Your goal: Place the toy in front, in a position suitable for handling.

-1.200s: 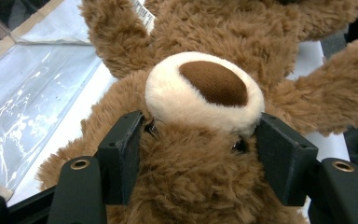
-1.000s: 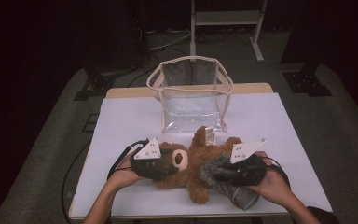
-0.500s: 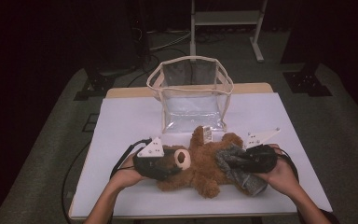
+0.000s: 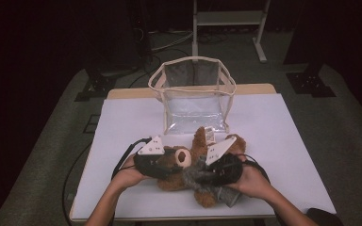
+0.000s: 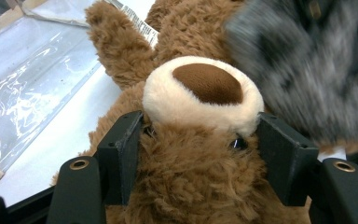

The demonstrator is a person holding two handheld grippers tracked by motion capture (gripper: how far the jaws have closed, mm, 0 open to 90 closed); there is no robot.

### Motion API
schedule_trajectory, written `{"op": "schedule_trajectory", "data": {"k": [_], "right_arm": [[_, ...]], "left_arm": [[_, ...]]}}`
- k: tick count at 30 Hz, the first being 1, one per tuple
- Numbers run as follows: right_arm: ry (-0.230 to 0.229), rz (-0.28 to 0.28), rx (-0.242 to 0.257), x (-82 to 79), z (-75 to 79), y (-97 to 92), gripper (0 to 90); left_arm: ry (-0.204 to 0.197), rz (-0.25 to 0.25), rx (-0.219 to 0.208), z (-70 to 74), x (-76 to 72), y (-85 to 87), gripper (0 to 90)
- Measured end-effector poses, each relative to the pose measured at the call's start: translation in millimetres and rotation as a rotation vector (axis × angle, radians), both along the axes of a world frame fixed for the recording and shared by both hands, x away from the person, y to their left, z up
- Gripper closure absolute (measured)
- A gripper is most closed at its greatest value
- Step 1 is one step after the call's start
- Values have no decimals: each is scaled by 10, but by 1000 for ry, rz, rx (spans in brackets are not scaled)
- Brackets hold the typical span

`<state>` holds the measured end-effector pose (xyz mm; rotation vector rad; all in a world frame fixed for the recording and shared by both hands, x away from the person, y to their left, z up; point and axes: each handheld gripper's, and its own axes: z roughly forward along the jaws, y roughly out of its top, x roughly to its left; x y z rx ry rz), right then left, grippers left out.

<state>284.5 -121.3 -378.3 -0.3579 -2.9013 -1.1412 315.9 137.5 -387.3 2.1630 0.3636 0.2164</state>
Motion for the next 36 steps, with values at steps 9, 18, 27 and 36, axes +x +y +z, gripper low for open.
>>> {"op": "schedule_trajectory", "data": {"k": [9,18,27,36], "right_arm": [[-28,-65,-59,-244,-70,-387,768],[-75,-40,17,-182,-23,-179,759],[-70,-156,74,-324,-7,-640,760],[-12,-362,135,-441,-176,-1434,760]], "left_arm": [[3,-4,-1,6,-5,-10,352],[-21,-30,14,-3,-29,-7,350],[-21,-47,4,-24,-33,31,348],[-38,-62,16,-11,-53,14,343]]}}
